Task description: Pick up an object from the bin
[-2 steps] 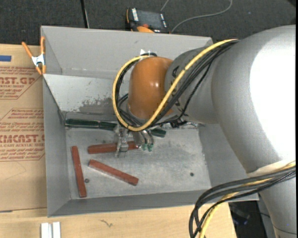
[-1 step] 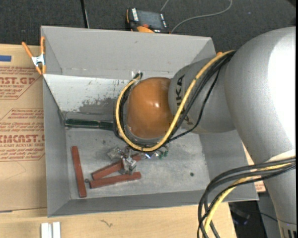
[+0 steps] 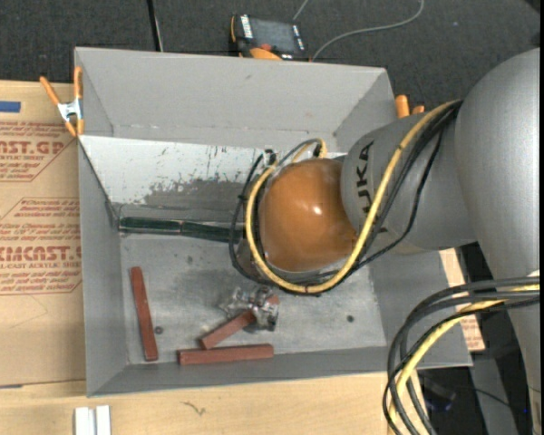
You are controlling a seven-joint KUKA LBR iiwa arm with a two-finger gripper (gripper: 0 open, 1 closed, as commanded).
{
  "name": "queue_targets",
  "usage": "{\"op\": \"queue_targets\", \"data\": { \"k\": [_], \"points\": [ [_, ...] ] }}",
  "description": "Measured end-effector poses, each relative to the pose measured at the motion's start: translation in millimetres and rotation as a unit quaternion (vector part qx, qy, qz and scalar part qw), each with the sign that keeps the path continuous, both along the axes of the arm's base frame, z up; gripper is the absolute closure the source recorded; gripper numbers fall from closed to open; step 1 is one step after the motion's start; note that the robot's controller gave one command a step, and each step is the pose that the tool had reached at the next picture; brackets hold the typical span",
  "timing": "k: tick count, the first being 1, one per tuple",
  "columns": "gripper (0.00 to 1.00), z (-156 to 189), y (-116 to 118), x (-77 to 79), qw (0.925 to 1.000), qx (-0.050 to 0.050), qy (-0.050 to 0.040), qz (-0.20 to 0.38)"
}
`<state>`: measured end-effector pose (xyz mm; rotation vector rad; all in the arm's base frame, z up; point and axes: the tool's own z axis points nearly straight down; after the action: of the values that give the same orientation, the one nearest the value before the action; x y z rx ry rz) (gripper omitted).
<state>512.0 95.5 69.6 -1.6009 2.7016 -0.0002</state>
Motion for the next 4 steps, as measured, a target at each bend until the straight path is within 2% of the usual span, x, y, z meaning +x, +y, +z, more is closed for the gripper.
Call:
{"op": "queue_targets", "data": {
  "k": [1, 2, 3, 4],
  "points": [
    [1.00, 156.0, -11.2, -4.3, 0.9980, 0.000, -0.0036, 0.063],
    [1.00, 98.1, 26.4, -33.1, 0.9879, 0.002, 0.0021, 0.155],
    [0.00, 99.1, 25.5, -32.0, 0.9881, 0.001, 0.0008, 0.154],
    [0.00, 34.2, 40.8, -32.5, 0.9938, 0.001, 0.0036, 0.111]
  ]
}}
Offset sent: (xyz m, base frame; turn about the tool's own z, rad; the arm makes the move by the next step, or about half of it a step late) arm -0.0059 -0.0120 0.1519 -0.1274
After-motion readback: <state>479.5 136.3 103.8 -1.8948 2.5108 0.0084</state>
